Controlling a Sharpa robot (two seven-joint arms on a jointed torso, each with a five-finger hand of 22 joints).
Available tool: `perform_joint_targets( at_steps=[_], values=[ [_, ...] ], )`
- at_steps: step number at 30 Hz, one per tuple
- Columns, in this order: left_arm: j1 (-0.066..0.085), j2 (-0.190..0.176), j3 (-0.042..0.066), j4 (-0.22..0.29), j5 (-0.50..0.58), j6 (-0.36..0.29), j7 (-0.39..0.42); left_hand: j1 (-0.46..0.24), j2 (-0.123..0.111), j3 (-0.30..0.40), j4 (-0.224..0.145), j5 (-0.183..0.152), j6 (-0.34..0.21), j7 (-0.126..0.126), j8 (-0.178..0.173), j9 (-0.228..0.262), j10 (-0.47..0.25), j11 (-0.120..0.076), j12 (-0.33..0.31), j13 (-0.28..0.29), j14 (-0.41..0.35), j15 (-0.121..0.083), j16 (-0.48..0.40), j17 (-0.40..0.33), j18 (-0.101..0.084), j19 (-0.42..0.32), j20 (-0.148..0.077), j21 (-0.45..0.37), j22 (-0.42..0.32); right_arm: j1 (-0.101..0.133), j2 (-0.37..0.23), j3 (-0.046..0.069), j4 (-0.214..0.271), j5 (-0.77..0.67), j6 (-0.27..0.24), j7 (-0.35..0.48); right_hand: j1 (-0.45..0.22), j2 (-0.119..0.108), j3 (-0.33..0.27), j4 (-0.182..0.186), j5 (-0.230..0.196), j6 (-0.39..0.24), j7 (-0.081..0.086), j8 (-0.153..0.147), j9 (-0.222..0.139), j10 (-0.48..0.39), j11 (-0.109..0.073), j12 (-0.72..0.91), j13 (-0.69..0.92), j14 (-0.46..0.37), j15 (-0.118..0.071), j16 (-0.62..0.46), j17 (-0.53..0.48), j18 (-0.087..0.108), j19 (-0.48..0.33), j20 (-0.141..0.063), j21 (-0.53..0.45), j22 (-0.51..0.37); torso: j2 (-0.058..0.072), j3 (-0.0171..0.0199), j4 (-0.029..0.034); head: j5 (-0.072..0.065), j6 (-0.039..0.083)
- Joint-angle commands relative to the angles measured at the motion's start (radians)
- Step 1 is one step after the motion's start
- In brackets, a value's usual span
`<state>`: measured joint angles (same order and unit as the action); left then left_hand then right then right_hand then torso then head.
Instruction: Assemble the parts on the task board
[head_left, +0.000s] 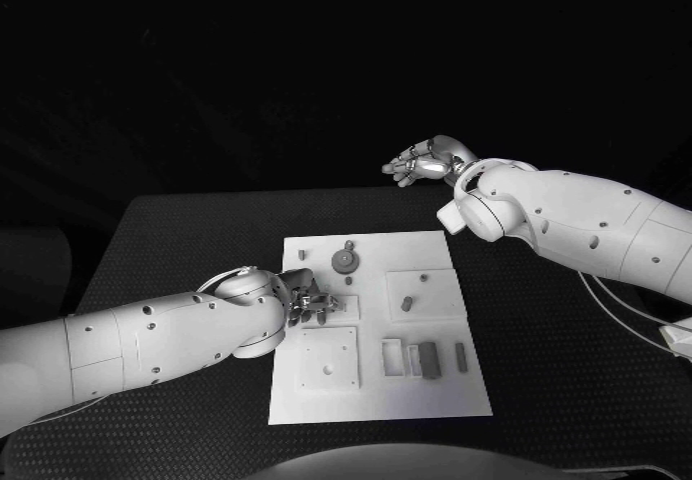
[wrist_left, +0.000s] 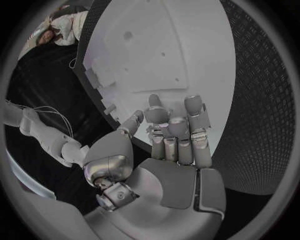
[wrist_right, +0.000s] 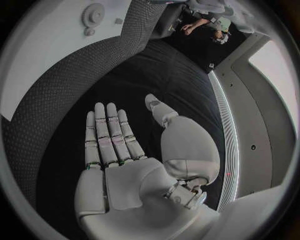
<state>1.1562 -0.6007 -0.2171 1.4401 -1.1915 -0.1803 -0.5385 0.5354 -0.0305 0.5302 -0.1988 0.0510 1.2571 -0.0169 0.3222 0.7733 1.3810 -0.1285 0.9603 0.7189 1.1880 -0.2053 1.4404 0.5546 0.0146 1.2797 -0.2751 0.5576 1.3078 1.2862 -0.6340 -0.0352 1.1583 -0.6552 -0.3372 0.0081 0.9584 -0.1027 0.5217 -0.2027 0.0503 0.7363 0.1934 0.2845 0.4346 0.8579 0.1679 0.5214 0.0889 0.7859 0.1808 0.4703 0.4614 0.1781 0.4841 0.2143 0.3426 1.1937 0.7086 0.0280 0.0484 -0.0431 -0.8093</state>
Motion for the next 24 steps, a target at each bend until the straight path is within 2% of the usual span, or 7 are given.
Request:
perform_joint_targets(
  at_steps=[1, 5, 8, 9, 15, 18, 24],
  values=[
    [0.0, 0.001, 0.002, 0.005, 0.005, -0.018, 0.014, -0.002, -0.012, -0.004, 0.0, -0.003, -0.006, -0.002, 0.007, 0.001, -0.003, 0.0, 0.001, 0.001, -0.001, -0.005, 0.001, 0.001, 0.004, -0.002, -0.001, -0.007, 0.017, -0.001, 0.001, 0.0, 0.0, -0.001, 0.012, 0.005, -0.005, -0.006, 0.0, 0.004, 0.0, -0.006, 0.034, 0.003, -0.001, -0.002, 0.006, 0.001, -0.002, -0.007, 0.0, -0.005, 0.002, -0.014, -0.004, 0.0, -0.006, 0.002, 0.0, 0.0, 0.0005, -0.001, 0.0],
    [0.0, -0.003, 0.005, 0.011, 0.006, -0.022, 0.022, -0.002, -0.011, -0.004, 0.001, -0.003, -0.006, -0.002, 0.007, 0.001, -0.003, 0.0, 0.001, 0.001, -0.001, -0.005, 0.001, 0.001, 0.004, -0.002, -0.001, -0.007, 0.017, -0.001, 0.002, 0.0, 0.0, -0.001, 0.012, 0.006, -0.005, -0.006, 0.0, 0.004, 0.0, -0.007, 0.034, 0.003, -0.001, -0.002, 0.006, 0.001, -0.002, -0.008, 0.0, -0.005, 0.002, -0.014, -0.004, 0.0, -0.006, 0.002, 0.0, 0.0007, 0.0005, 0.001, 0.001],
    [0.0, -0.003, 0.021, 0.009, 0.006, -0.023, 0.025, -0.001, -0.01, -0.004, 0.0, -0.003, -0.006, -0.002, 0.007, 0.002, -0.003, 0.0, 0.001, 0.002, -0.001, -0.005, 0.001, 0.001, 0.005, -0.001, -0.002, -0.007, 0.017, -0.001, 0.001, 0.0, 0.0, -0.001, 0.013, 0.005, -0.005, -0.006, 0.0, 0.004, 0.0, -0.007, 0.034, 0.003, -0.001, -0.002, 0.006, 0.001, -0.002, -0.008, 0.0, -0.005, 0.002, -0.014, -0.004, 0.0, -0.007, 0.002, 0.001, 0.0001, -0.0002, 0.0, 0.002],
    [0.0, -0.004, 0.023, 0.009, 0.007, -0.023, 0.026, 0.0, -0.009, -0.004, 0.0, -0.003, -0.006, -0.002, 0.007, 0.002, -0.003, 0.0, 0.001, 0.002, -0.001, -0.006, 0.001, 0.001, 0.005, -0.001, -0.002, -0.007, 0.017, -0.001, 0.001, 0.0, -0.001, -0.001, 0.013, 0.005, -0.005, -0.006, 0.0, 0.004, 0.0, -0.007, 0.034, 0.003, -0.002, -0.002, 0.006, 0.001, -0.002, -0.008, 0.0, -0.005, 0.002, -0.014, -0.004, 0.0, -0.007, 0.002, 0.001, 0.0001, -0.0002, -0.001, 0.003],
    [0.0, 0.0, 0.025, 0.004, 0.014, -0.02, 0.03, 0.003, -0.007, -0.004, -0.002, -0.003, -0.006, -0.002, 0.008, 0.003, -0.004, -0.001, 0.001, 0.002, -0.001, -0.006, 0.001, 0.001, 0.006, -0.001, -0.002, -0.008, 0.017, -0.002, 0.002, 0.0, 0.0, -0.001, 0.013, 0.005, -0.005, -0.006, 0.0, 0.004, 0.0, -0.007, 0.034, 0.003, -0.002, -0.002, 0.006, 0.001, -0.002, -0.008, 0.001, -0.006, 0.003, -0.014, -0.004, 0.0, -0.007, 0.003, 0.0, 0.0015, 0.0003, 0.0, 0.004],
    [0.0, 0.001, 0.025, 0.001, 0.014, -0.02, 0.03, 0.005, -0.006, -0.004, -0.003, -0.003, -0.007, -0.002, 0.008, 0.003, -0.004, -0.001, 0.001, 0.002, -0.001, -0.006, 0.001, 0.001, 0.006, -0.001, -0.002, -0.008, 0.016, -0.002, 0.002, 0.0, -0.001, -0.001, 0.014, 0.005, -0.005, -0.006, 0.0, 0.004, 0.0, -0.007, 0.034, 0.003, -0.002, -0.002, 0.006, 0.001, -0.003, -0.008, 0.001, -0.006, 0.003, -0.014, -0.004, 0.0, -0.007, 0.003, 0.0, 0.0001, 0.0004, -0.001, 0.003],
    [0.0, 0.0, 0.026, -0.003, 0.015, -0.017, 0.031, 0.008, -0.003, -0.004, -0.006, -0.003, -0.007, -0.002, 0.008, 0.004, -0.004, -0.001, 0.0, 0.002, -0.001, -0.007, 0.001, 0.0, 0.006, -0.001, -0.002, -0.008, 0.016, -0.002, 0.001, 0.0, -0.001, -0.001, 0.014, 0.005, -0.005, -0.006, 0.0, 0.005, 0.0, -0.007, 0.034, 0.003, -0.002, -0.002, 0.006, 0.001, -0.003, -0.008, 0.001, -0.006, 0.003, -0.014, -0.004, 0.0, -0.008, 0.003, 0.0, 0.0007, 0.0004, -0.002, 0.004]
  ],
)
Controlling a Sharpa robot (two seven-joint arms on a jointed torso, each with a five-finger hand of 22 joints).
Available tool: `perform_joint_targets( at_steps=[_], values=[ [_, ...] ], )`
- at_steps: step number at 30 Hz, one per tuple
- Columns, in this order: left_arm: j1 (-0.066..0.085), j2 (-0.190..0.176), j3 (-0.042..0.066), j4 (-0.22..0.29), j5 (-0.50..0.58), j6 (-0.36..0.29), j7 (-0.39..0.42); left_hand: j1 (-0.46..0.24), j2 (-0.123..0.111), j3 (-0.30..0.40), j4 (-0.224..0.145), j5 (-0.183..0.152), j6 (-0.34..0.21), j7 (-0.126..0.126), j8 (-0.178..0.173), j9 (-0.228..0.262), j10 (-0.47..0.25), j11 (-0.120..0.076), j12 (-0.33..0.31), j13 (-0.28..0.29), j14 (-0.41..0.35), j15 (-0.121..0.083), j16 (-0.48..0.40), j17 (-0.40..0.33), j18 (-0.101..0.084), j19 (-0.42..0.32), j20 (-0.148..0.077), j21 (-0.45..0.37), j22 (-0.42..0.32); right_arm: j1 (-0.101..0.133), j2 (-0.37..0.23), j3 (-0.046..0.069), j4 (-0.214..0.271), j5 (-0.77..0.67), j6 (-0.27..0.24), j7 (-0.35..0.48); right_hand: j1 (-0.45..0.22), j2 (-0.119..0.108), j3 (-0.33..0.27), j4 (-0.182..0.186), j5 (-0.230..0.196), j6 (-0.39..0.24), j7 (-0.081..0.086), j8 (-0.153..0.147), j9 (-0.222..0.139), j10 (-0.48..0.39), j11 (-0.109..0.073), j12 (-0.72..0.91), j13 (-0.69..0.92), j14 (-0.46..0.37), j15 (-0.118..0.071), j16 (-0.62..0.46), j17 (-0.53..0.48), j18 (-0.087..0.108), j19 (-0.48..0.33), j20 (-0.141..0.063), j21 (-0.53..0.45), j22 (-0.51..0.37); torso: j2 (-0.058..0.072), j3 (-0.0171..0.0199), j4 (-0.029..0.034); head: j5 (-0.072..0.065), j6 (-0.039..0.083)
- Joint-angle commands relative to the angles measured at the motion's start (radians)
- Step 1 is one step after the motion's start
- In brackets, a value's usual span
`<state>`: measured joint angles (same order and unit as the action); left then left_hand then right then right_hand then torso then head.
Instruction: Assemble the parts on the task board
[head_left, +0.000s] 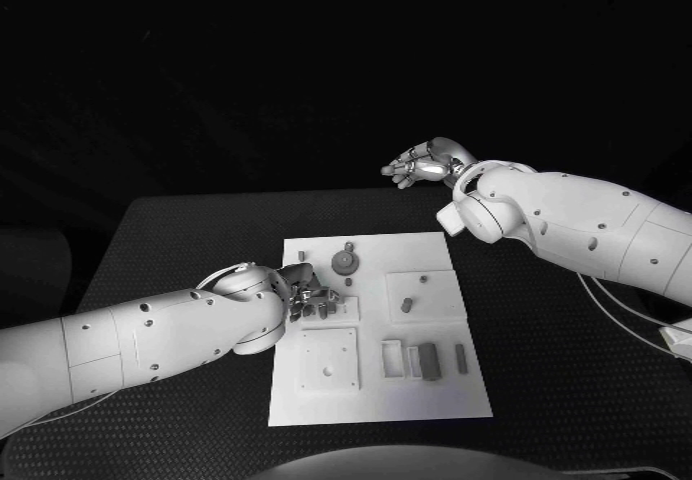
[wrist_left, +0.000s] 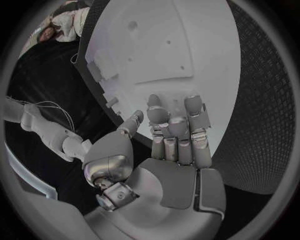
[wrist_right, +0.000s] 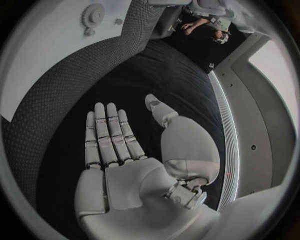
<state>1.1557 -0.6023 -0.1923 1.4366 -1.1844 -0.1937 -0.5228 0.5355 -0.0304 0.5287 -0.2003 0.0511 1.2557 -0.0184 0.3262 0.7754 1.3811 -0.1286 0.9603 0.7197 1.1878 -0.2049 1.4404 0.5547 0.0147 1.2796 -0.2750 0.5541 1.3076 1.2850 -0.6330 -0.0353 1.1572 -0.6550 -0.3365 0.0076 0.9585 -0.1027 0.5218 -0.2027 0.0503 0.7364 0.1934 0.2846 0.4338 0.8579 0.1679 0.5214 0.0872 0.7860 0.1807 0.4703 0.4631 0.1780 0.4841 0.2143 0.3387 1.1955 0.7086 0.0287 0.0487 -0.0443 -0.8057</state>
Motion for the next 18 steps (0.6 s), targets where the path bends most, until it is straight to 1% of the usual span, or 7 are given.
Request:
perform_joint_targets(
  at_steps=[1, 7, 8, 11, 14, 15, 18],
  values=[
    [0.0, 0.001, 0.001, 0.001, 0.007, -0.003, 0.015, 0.009, -0.003, -0.002, -0.005, -0.003, -0.006, -0.001, 0.004, 0.002, -0.004, 0.0, 0.0, 0.002, -0.001, -0.007, 0.001, 0.0, 0.006, -0.001, -0.002, -0.005, 0.017, -0.001, 0.0, 0.0, 0.0, -0.001, 0.014, 0.006, -0.005, -0.006, 0.0, 0.005, 0.0, -0.007, 0.034, 0.003, -0.001, -0.002, 0.006, 0.001, -0.001, -0.009, 0.001, -0.006, 0.002, -0.014, -0.004, 0.0, -0.004, 0.001, 0.0, 0.0002, 0.0001, -0.001, 0.001],
    [0.0, -0.009, 0.007, 0.001, 0.012, 0.002, 0.022, 0.012, -0.002, -0.003, -0.008, -0.003, -0.007, 0.0, 0.004, 0.002, -0.004, 0.0, 0.0, 0.002, -0.002, -0.008, 0.0, 0.0, 0.006, -0.001, -0.002, -0.005, 0.017, -0.002, -0.002, 0.0, -0.001, -0.001, 0.013, 0.006, -0.005, -0.006, 0.0, 0.005, 0.0, -0.007, 0.034, 0.004, -0.001, -0.002, 0.006, 0.001, -0.001, -0.009, 0.001, -0.006, 0.002, -0.014, -0.004, 0.0, -0.004, 0.002, 0.0, -0.0006, -0.0001, -0.002, 0.003],
    [0.0, -0.01, 0.012, -0.001, 0.018, 0.008, 0.024, 0.012, -0.003, -0.003, -0.009, -0.003, -0.008, 0.0, 0.003, 0.002, -0.004, 0.0, -0.001, 0.002, -0.002, -0.008, 0.0, 0.0, 0.006, -0.002, -0.002, -0.006, 0.017, -0.002, -0.002, 0.0, -0.001, -0.001, 0.013, 0.006, -0.005, -0.006, 0.0, 0.005, 0.0, -0.007, 0.034, 0.004, -0.001, -0.002, 0.006, 0.002, -0.001, -0.009, 0.001, -0.007, 0.002, -0.014, -0.004, 0.0, -0.004, 0.002, 0.0, -0.0005, 0.0, -0.002, 0.003],
    [0.003, -0.017, 0.052, -0.01, 0.105, 0.057, 0.028, 0.014, -0.01, -0.007, -0.014, -0.003, -0.014, 0.002, 0.0, 0.003, -0.007, 0.002, -0.005, 0.0, -0.007, -0.008, -0.004, -0.002, 0.006, -0.007, -0.001, -0.01, 0.016, -0.002, -0.005, 0.0, -0.004, -0.001, 0.011, 0.006, -0.005, -0.006, 0.0, 0.005, 0.0, -0.007, 0.034, 0.004, -0.001, -0.002, 0.006, 0.002, -0.002, -0.009, 0.001, -0.007, 0.002, -0.014, -0.004, 0.0, -0.005, 0.002, 0.0, -0.001, 0.0005, -0.004, 0.009],
    [0.03, -0.027, 0.061, -0.015, 0.243, 0.02, 0.041, 0.023, -0.021, -0.005, -0.022, -0.003, -0.059, 0.02, -0.023, -0.004, -0.034, 0.019, -0.038, -0.014, -0.038, 0.001, -0.03, -0.015, 0.004, -0.04, 0.004, -0.033, 0.009, -0.002, -0.008, 0.0, -0.005, -0.001, 0.01, 0.006, -0.005, -0.006, 0.0, 0.005, 0.0, -0.007, 0.034, 0.004, -0.001, -0.002, 0.006, 0.002, -0.002, -0.009, 0.001, -0.007, 0.003, -0.014, -0.004, 0.0, -0.005, 0.002, -0.001, -0.001, 0.0012, -0.005, 0.018],
    [0.04, -0.03, 0.064, -0.016, 0.284, 0.005, 0.047, 0.033, -0.024, 0.0, -0.03, -0.002, -0.114, 0.037, -0.054, -0.019, -0.044, 0.035, -0.051, -0.021, -0.049, 0.009, -0.042, -0.021, 0.002, -0.051, 0.006, -0.042, 0.006, -0.002, -0.009, 0.0, -0.006, -0.001, 0.01, 0.006, -0.005, -0.006, 0.0, 0.005, 0.0, -0.007, 0.034, 0.004, -0.001, -0.002, 0.006, 0.002, -0.002, -0.009, 0.001, -0.007, 0.003, -0.014, -0.004, 0.0, -0.005, 0.002, -0.001, -0.0011, 0.0016, -0.004, 0.022],
    [0.076, -0.039, 0.071, -0.024, 0.374, -0.022, 0.067, 0.071, -0.013, 0.015, -0.057, 0.0, -0.191, 0.077, -0.093, -0.04, -0.105, 0.075, -0.124, -0.057, -0.103, 0.051, -0.111, -0.058, -0.014, -0.115, 0.028, -0.092, -0.014, -0.002, -0.01, 0.0, -0.011, -0.001, 0.009, 0.007, -0.005, -0.007, 0.0, 0.005, 0.0, -0.007, 0.034, 0.004, -0.001, -0.002, 0.006, 0.002, -0.002, -0.009, 0.001, -0.007, 0.003, -0.014, -0.004, 0.0, -0.005, 0.002, 0.0, -0.0016, 0.0014, -0.003, 0.033]
  ],
)
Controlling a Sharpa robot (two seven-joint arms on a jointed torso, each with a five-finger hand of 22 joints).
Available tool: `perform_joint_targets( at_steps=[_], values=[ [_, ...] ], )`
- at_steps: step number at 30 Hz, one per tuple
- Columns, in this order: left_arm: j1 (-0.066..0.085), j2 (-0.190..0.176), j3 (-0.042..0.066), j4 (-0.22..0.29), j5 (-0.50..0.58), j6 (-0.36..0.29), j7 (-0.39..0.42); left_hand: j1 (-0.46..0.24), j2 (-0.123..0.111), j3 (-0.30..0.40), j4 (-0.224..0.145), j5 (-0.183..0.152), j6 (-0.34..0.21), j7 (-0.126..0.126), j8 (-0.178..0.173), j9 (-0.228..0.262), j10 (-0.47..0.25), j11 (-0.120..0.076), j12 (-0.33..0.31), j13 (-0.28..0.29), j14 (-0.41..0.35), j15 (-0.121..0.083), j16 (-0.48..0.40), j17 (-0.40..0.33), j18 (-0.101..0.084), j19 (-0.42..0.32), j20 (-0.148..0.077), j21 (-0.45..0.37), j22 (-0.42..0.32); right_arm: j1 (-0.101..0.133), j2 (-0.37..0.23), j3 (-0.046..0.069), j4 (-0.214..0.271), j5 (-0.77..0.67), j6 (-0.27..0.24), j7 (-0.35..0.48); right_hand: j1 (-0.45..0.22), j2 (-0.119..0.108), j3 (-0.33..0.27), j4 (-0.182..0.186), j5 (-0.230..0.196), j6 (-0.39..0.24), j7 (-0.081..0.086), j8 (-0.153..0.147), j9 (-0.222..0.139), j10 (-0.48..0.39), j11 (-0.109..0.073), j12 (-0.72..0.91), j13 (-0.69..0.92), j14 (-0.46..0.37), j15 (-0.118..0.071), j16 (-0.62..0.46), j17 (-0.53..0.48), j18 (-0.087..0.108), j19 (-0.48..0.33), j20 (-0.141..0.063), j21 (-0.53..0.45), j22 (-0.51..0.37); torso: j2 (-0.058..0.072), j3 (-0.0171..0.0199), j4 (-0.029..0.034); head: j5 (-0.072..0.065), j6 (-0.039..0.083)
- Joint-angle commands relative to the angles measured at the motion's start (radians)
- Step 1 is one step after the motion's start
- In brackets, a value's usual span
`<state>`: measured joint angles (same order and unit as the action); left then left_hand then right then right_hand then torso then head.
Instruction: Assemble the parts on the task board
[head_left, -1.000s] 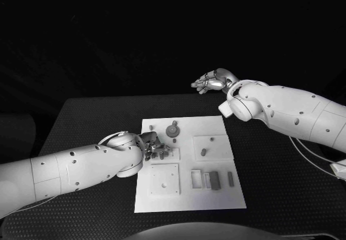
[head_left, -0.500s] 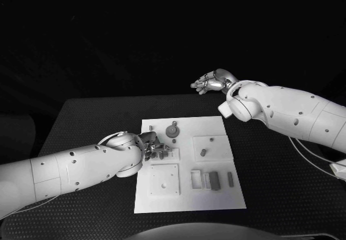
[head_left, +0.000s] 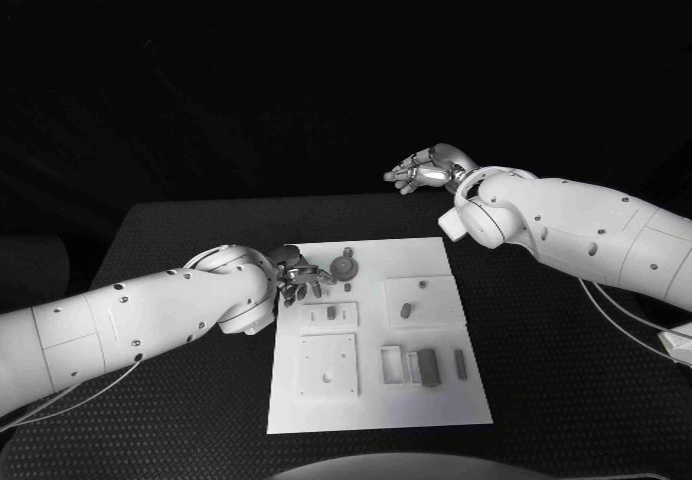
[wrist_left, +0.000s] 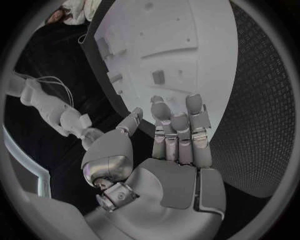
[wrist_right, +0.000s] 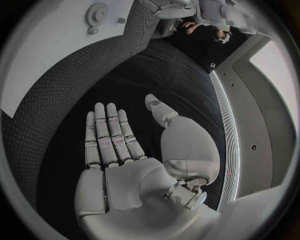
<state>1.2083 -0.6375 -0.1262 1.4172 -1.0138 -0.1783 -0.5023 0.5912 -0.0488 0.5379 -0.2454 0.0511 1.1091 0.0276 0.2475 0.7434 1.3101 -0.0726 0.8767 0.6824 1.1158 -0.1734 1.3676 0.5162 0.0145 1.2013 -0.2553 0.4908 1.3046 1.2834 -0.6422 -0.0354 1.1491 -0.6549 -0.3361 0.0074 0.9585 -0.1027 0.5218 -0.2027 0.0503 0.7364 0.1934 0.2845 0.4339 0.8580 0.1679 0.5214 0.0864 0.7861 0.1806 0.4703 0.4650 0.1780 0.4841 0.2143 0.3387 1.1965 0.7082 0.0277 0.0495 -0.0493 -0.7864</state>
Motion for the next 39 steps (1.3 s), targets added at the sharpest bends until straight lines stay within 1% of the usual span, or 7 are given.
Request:
perform_joint_targets(
  at_steps=[1, 7, 11, 14, 23, 26, 39],
  values=[
    [0.038, -0.006, 0.008, -0.014, 0.206, -0.029, 0.053, 0.021, 0.003, 0.005, -0.017, -0.001, -0.055, 0.039, -0.017, -0.01, -0.044, 0.027, -0.058, -0.03, -0.042, 0.028, -0.055, -0.029, -0.014, -0.051, 0.015, -0.043, -0.019, -0.001, -0.001, 0.0, -0.005, -0.001, 0.01, 0.007, -0.005, -0.007, 0.0, 0.005, 0.0, -0.007, 0.034, 0.004, -0.002, -0.003, 0.006, 0.002, -0.001, -0.009, 0.001, -0.007, 0.001, -0.014, -0.004, 0.0, -0.005, 0.001, 0.0, -0.0013, 0.0006, 0.002, 0.017],
    [0.128, 0.041, 0.008, -0.197, 0.216, 0.139, 0.102, 0.046, -0.004, 0.009, -0.023, 0.002, -0.105, 0.06, -0.032, -0.018, -0.062, 0.048, -0.106, -0.057, -0.061, 0.051, -0.094, -0.054, -0.014, -0.075, 0.037, -0.077, -0.04, -0.002, 0.0, 0.0, -0.014, -0.001, 0.007, 0.007, -0.004, -0.007, 0.0, 0.005, 0.0, -0.007, 0.034, 0.004, -0.002, -0.003, 0.006, 0.002, -0.001, -0.009, 0.001, -0.007, 0.001, -0.014, -0.004, 0.0, -0.005, 0.002, 0.0, -0.0015, -0.0015, 0.009, 0.027],
    [0.136, 0.063, 0.004, -0.292, 0.104, 0.192, 0.161, 0.092, -0.003, 0.02, -0.023, 0.017, -0.135, 0.076, -0.032, -0.023, -0.086, 0.064, -0.147, -0.08, -0.086, 0.071, -0.124, -0.074, -0.014, -0.098, 0.057, -0.107, -0.058, -0.002, 0.003, 0.0, -0.013, -0.001, 0.009, 0.008, -0.004, -0.007, 0.0, 0.004, 0.0, -0.007, 0.034, 0.004, -0.002, -0.003, 0.006, 0.002, -0.001, -0.009, 0.001, -0.008, 0.002, -0.014, -0.003, 0.0, -0.005, 0.002, 0.002, 0.0017, -0.0031, 0.013, 0.035],
    [0.141, 0.085, 0.005, -0.353, 0.094, 0.208, 0.189, 0.12, 0.006, 0.026, -0.021, 0.018, -0.151, 0.084, -0.032, -0.026, -0.104, 0.072, -0.174, -0.096, -0.105, 0.084, -0.144, -0.086, -0.014, -0.117, 0.07, -0.128, -0.069, -0.003, 0.0, 0.0, -0.014, -0.001, 0.004, 0.009, -0.003, -0.008, 0.0, 0.004, 0.0, -0.007, 0.034, 0.004, -0.002, -0.003, 0.006, 0.002, -0.002, -0.01, 0.001, -0.008, 0.002, -0.014, -0.003, 0.0, -0.006, 0.002, 0.003, -0.0009, -0.0021, 0.004, 0.038],
    [0.143, 0.157, 0.004, -0.498, -0.019, 0.267, 0.198, 0.146, -0.012, 0.011, -0.003, 0.013, -0.168, 0.095, -0.027, -0.045, -0.115, 0.085, -0.239, -0.133, -0.126, 0.113, -0.19, -0.111, -0.014, -0.138, 0.096, -0.174, -0.1, -0.003, 0.003, 0.0, -0.02, -0.001, 0.003, 0.012, -0.003, -0.01, -0.001, 0.003, 0.0, -0.007, 0.034, 0.004, -0.002, -0.003, 0.006, 0.003, -0.002, -0.011, 0.002, -0.009, 0.003, -0.014, -0.004, 0.0, -0.007, 0.003, 0.004, -0.0015, -0.0014, 0.012, 0.043],
    [0.141, 0.177, -0.006, -0.53, -0.048, 0.281, 0.201, 0.147, -0.018, 0.008, 0.002, 0.011, -0.169, 0.096, -0.026, -0.049, -0.116, 0.086, -0.246, -0.137, -0.129, 0.115, -0.194, -0.113, -0.014, -0.14, 0.098, -0.179, -0.103, -0.003, 0.004, 0.0, -0.021, -0.001, 0.003, 0.012, -0.003, -0.01, -0.001, 0.003, 0.0, -0.007, 0.034, 0.004, -0.002, -0.003, 0.006, 0.003, -0.002, -0.011, 0.002, -0.009, 0.003, -0.014, -0.003, 0.0, -0.007, 0.003, 0.004, -0.0025, -0.0033, 0.014, 0.045],
    [0.083, 0.25, -0.023, -0.622, -0.057, 0.32, 0.217, 0.107, -0.073, -0.023, 0.053, -0.002, -0.191, 0.107, -0.029, -0.069, -0.131, 0.096, -0.276, -0.148, -0.152, 0.13, -0.209, -0.119, -0.013, -0.156, 0.112, -0.207, -0.114, -0.003, 0.007, 0.0, -0.021, -0.001, 0.005, 0.013, -0.003, -0.011, -0.001, 0.003, 0.0, -0.008, 0.034, 0.004, -0.003, -0.003, 0.006, 0.003, -0.003, -0.012, 0.002, -0.011, 0.004, -0.014, -0.004, 0.0, -0.008, 0.004, 0.014, -0.0046, -0.0082, 0.013, 0.054]
  ],
)
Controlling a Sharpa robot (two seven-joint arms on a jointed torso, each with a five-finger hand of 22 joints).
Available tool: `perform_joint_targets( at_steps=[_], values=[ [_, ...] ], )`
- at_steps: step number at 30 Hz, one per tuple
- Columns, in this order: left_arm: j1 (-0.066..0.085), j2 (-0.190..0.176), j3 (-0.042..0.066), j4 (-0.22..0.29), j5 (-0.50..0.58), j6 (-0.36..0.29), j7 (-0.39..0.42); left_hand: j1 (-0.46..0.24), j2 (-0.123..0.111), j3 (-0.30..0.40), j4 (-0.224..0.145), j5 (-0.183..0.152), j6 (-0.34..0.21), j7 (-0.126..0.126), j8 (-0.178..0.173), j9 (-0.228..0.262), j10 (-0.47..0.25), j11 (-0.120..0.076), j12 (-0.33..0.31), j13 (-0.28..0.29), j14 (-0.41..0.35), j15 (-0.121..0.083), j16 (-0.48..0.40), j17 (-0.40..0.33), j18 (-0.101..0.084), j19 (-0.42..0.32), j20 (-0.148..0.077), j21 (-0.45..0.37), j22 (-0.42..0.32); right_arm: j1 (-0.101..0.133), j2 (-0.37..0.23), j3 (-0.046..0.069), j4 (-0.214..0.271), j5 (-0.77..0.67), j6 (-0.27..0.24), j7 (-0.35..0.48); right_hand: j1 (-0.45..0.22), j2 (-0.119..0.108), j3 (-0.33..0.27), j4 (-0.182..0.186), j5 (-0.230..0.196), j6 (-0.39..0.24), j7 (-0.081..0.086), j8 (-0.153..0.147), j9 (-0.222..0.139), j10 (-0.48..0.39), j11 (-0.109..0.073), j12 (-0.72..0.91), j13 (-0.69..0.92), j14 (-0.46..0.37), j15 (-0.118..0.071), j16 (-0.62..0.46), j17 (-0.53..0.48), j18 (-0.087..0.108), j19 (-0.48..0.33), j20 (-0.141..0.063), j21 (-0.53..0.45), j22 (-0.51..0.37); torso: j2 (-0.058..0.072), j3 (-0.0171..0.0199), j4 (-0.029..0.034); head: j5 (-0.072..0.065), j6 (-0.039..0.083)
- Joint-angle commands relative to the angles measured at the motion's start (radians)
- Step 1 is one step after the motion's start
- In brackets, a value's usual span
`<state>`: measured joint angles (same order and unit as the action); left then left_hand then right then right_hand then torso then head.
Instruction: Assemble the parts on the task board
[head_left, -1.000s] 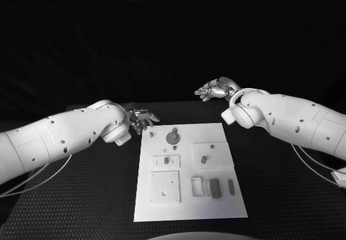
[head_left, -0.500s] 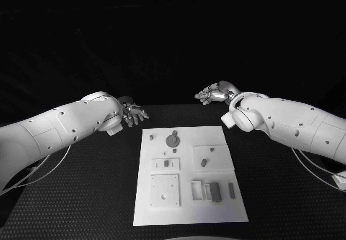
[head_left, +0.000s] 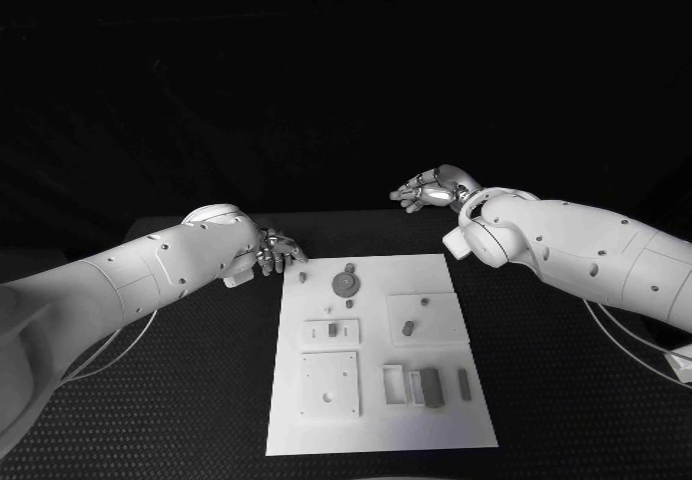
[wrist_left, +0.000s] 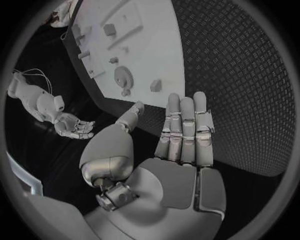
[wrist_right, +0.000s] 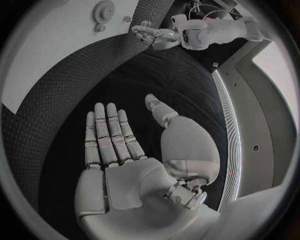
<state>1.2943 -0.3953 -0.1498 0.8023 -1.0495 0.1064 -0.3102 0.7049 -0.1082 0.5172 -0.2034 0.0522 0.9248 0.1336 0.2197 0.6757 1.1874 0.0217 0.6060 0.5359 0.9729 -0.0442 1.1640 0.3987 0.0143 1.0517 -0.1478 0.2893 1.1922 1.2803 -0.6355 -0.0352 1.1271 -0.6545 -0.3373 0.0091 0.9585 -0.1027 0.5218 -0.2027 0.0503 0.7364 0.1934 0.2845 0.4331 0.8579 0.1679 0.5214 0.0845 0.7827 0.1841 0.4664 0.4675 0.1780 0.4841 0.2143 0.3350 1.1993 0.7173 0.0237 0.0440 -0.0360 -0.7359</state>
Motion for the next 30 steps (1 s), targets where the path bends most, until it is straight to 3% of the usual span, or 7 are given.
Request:
perform_joint_targets(
  at_steps=[1, 8, 11, 16, 28, 30],
  values=[
    [-0.005, 0.011, 0.001, -0.01, -0.022, 0.032, 0.027, -0.014, -0.016, -0.004, 0.018, -0.004, -0.009, 0.002, -0.001, -0.002, -0.01, 0.003, -0.007, -0.002, -0.012, 0.002, -0.006, -0.001, -0.012, -0.009, 0.005, -0.008, -0.002, 0.0, 0.001, 0.0, 0.001, -0.001, 0.007, 0.012, -0.003, -0.011, -0.001, 0.003, 0.0, -0.009, 0.034, 0.004, -0.003, -0.006, 0.006, 0.002, -0.003, -0.014, 0.001, -0.011, 0.001, -0.015, -0.006, 0.001, -0.007, 0.002, 0.006, -0.0009, -0.0031, 0.0, 0.004],
    [-0.01, 0.019, 0.001, -0.022, -0.02, 0.002, 0.027, -0.05, -0.013, -0.035, 0.034, -0.003, -0.014, 0.002, 0.003, -0.003, -0.006, 0.003, -0.009, 0.0, -0.017, 0.005, 0.0, 0.003, -0.007, -0.01, 0.009, -0.015, -0.002, 0.0, 0.006, 0.0, -0.007, 0.005, 0.022, 0.017, -0.002, -0.009, -0.003, 0.004, 0.0, -0.02, 0.026, 0.002, -0.007, -0.039, 0.017, -0.024, -0.018, -0.066, 0.024, -0.052, -0.011, -0.042, -0.076, 0.008, -0.051, 0.007, 0.009, -0.0018, -0.0038, -0.003, 0.007],
    [-0.01, 0.022, 0.001, -0.026, -0.023, 0.005, 0.016, -0.066, -0.013, -0.053, 0.034, -0.003, -0.014, -0.001, 0.005, -0.004, 0.002, -0.001, -0.004, 0.003, -0.011, 0.001, 0.008, 0.008, -0.002, -0.002, 0.007, -0.012, 0.0, 0.0, 0.008, 0.0, -0.009, 0.009, 0.025, 0.017, -0.002, -0.009, -0.001, 0.007, 0.0, -0.029, 0.032, -0.001, -0.01, -0.071, 0.033, -0.06, -0.022, -0.098, 0.036, -0.077, -0.025, -0.054, -0.107, 0.01, -0.067, 0.014, 0.009, -0.0026, -0.0025, -0.004, 0.008],
    [-0.01, 0.025, 0.001, -0.023, -0.033, 0.038, 0.01, -0.068, -0.003, -0.063, 0.026, -0.003, -0.007, -0.004, 0.012, -0.003, 0.005, -0.003, -0.004, 0.005, -0.01, -0.001, 0.011, 0.01, 0.0, 0.001, 0.005, -0.013, 0.002, 0.0, 0.008, 0.0, -0.008, 0.009, 0.025, 0.017, -0.002, -0.011, 0.002, 0.012, 0.0, -0.034, 0.032, 0.0, -0.012, -0.072, 0.035, -0.081, -0.019, -0.105, 0.037, -0.086, -0.035, -0.06, -0.119, 0.01, -0.072, 0.025, 0.008, -0.0027, -0.003, -0.002, 0.004],
    [-0.016, 0.027, 0.001, -0.031, -0.029, 0.056, 0.021, -0.027, 0.053, -0.069, -0.018, 0.0, 0.041, -0.019, 0.044, -0.005, 0.005, -0.015, -0.023, -0.001, -0.016, 0.003, 0.001, 0.006, -0.003, -0.004, 0.009, -0.025, 0.007, 0.0, 0.01, 0.0, -0.007, 0.009, 0.026, 0.016, -0.001, -0.012, 0.003, 0.015, 0.0, -0.035, 0.033, 0.001, -0.012, -0.066, 0.035, -0.09, -0.018, -0.103, 0.041, -0.088, -0.04, -0.062, -0.122, 0.009, -0.074, 0.032, 0.009, -0.0026, -0.0042, 0.001, 0.002],
    [-0.016, 0.026, 0.001, -0.031, -0.029, 0.054, 0.017, -0.009, 0.07, -0.063, -0.031, 0.008, 0.044, -0.019, 0.046, -0.009, 0.01, -0.015, -0.027, -0.003, -0.013, 0.003, 0.0, 0.005, -0.003, -0.001, 0.009, -0.026, 0.008, 0.0, 0.01, 0.0, -0.007, 0.009, 0.026, 0.016, -0.001, -0.012, 0.003, 0.015, 0.0, -0.035, 0.033, 0.002, -0.012, -0.065, 0.036, -0.091, -0.018, -0.103, 0.041, -0.088, -0.04, -0.062, -0.122, 0.009, -0.074, 0.033, 0.008, -0.0016, -0.0034, 0.001, 0.001]
  ],
)
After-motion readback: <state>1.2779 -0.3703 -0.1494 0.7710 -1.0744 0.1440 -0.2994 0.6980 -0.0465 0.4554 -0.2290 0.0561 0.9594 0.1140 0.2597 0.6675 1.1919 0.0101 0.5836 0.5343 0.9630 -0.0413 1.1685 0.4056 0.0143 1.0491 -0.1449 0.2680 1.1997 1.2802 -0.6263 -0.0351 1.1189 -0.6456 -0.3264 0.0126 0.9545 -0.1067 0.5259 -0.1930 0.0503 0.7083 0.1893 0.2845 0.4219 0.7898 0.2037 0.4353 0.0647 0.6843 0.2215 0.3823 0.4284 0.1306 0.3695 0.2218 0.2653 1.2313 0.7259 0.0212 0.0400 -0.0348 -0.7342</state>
